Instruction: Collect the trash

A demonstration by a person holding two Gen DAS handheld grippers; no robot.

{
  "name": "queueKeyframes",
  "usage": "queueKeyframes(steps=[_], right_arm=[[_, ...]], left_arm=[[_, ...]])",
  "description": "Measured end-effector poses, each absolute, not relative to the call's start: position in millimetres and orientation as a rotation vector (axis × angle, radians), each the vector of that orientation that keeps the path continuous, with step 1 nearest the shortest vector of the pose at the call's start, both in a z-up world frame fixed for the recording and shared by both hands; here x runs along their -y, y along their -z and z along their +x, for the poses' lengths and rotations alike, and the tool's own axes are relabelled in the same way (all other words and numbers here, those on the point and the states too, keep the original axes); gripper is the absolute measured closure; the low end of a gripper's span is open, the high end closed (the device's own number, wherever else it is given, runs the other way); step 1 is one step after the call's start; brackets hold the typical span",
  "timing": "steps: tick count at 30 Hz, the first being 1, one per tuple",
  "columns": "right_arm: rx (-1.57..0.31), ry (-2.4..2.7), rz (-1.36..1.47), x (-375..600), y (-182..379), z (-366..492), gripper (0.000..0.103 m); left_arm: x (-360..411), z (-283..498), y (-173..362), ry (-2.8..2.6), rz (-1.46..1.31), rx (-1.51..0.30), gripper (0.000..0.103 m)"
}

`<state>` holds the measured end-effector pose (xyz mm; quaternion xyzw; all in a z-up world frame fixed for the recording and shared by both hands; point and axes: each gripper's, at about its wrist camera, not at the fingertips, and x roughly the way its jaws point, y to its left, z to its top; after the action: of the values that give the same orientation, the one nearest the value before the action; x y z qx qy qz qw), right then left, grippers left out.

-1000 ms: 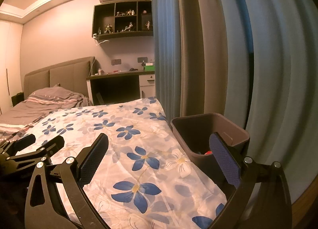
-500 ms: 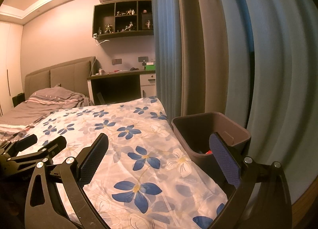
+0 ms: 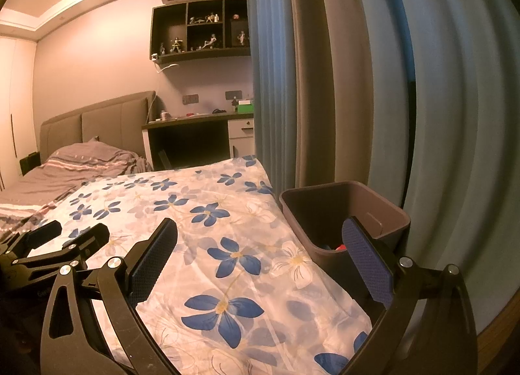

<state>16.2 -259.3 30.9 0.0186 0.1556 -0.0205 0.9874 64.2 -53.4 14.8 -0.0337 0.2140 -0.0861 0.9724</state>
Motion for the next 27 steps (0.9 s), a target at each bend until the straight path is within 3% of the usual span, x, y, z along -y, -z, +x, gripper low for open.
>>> queueKeyframes(steps=[27], right_arm=[[-0.314, 0.041, 0.038, 259.1, -30.6, 15.7, 0.005]], left_arm=[[55.8, 63.7, -14.7, 0.175, -0.066, -0.433, 0.006]])
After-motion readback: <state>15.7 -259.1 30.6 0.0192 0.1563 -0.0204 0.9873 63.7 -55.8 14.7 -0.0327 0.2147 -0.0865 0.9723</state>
